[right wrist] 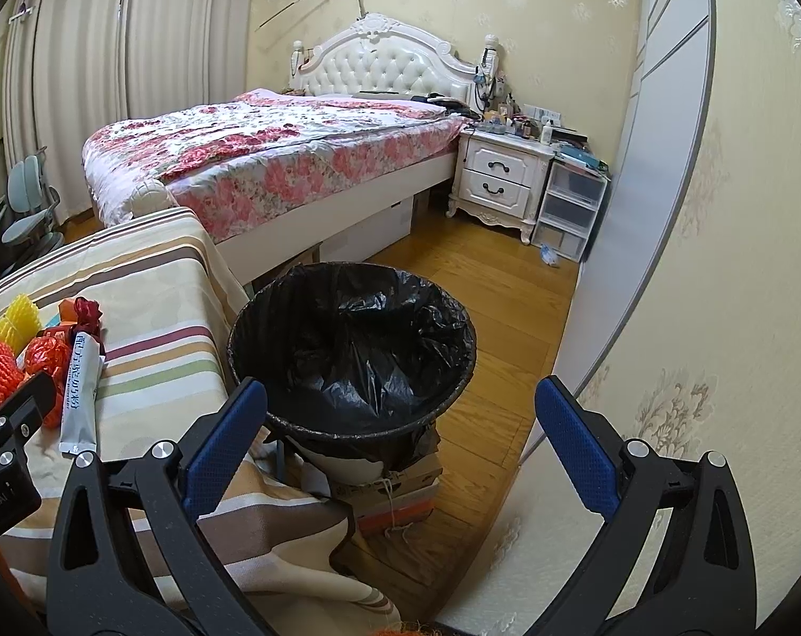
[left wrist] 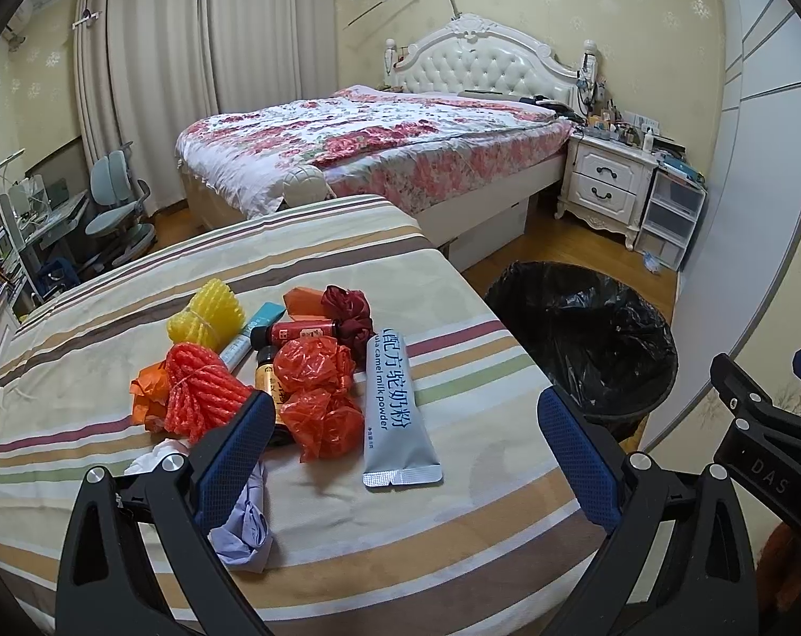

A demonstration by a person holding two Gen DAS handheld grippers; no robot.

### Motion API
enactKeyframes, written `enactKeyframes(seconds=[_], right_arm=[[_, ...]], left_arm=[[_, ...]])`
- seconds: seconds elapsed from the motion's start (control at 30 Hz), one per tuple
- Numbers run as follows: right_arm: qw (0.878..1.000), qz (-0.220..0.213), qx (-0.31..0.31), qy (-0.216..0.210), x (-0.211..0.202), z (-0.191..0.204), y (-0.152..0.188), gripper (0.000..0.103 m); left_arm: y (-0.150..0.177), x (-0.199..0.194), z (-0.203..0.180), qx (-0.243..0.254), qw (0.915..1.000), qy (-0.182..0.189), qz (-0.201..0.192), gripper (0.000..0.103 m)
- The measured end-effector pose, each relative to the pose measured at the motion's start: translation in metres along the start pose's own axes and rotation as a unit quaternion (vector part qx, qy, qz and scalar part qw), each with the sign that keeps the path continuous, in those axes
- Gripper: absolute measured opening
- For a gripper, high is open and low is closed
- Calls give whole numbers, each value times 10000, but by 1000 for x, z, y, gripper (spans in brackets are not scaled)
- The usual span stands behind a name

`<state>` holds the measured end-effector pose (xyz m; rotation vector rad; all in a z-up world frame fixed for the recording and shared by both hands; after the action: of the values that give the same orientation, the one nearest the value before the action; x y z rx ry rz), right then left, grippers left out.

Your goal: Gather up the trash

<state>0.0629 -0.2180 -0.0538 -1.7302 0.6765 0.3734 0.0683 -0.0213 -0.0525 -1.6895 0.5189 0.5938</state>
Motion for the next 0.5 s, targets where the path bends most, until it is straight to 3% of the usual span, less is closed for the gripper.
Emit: enactKeyframes(seconds=[0.5], right_arm=[[10000,3,0,-4,0,0,0,99]], left_arm=[[0,0,-2,3,10000,8,7,97]])
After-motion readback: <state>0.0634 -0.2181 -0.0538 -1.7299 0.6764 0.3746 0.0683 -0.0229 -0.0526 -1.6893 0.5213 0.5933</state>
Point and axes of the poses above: each gripper's, at about its wrist camera, not at the fingertips, and x roughly the way its jaws point, z to its left, y to its underside, the point moved 9 cm from there along x, roughly the way its jaws point, and after that the axes turned 14 degrees about -x, right-handed, at the moved point
